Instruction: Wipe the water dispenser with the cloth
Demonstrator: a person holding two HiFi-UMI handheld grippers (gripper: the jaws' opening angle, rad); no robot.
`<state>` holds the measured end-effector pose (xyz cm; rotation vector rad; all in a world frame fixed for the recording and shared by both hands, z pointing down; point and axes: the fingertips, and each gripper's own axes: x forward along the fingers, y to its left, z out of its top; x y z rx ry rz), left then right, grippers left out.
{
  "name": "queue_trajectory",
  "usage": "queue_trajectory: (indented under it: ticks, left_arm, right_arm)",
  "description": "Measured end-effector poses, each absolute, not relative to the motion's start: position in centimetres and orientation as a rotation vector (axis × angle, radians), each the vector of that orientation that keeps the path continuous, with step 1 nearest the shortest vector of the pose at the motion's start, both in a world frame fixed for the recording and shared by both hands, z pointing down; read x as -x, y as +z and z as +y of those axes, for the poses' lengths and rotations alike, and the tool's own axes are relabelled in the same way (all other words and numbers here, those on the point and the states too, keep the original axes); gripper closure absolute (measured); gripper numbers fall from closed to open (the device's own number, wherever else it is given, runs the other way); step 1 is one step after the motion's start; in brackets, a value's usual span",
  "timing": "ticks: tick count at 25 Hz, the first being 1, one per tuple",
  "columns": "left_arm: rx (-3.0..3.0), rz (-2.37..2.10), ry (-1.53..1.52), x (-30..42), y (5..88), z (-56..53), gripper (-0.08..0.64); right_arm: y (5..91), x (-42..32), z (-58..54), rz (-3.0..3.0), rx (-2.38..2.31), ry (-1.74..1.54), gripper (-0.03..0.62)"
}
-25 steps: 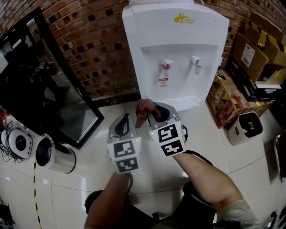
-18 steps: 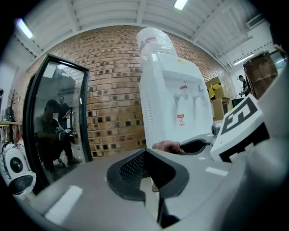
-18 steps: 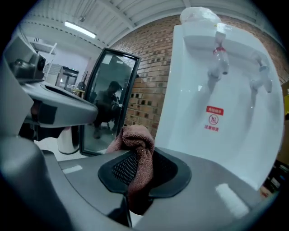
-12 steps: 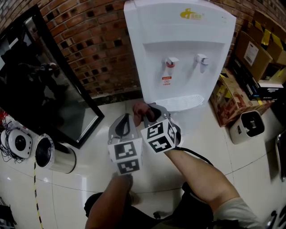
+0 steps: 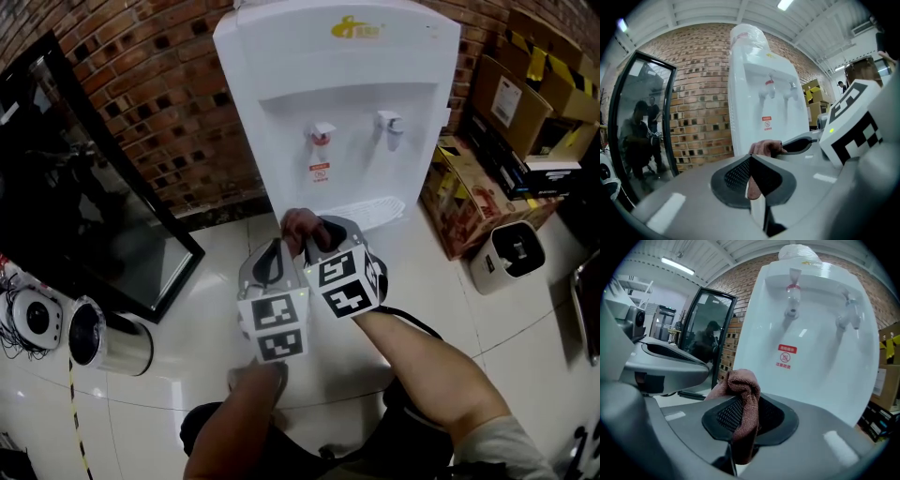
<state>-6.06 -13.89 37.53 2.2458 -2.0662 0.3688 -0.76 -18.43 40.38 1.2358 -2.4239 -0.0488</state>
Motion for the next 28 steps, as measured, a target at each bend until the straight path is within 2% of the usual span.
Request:
queue_trajectory:
  ticks: [8,28]
  left_arm:
    - [-2.32,-1.994,0.35,1.7,37.5,-14.8,0.56]
    - [-2.449,-1.787,0.292,-9.4,39.0,-17.7,0.56]
  right_arm:
    - [40.2,-4.0,-19.1,-2.374,-1.297,-0.04,0.502]
    - [41.5,-21.2,-22.9,-2.162,-1.617,0.123,0.502]
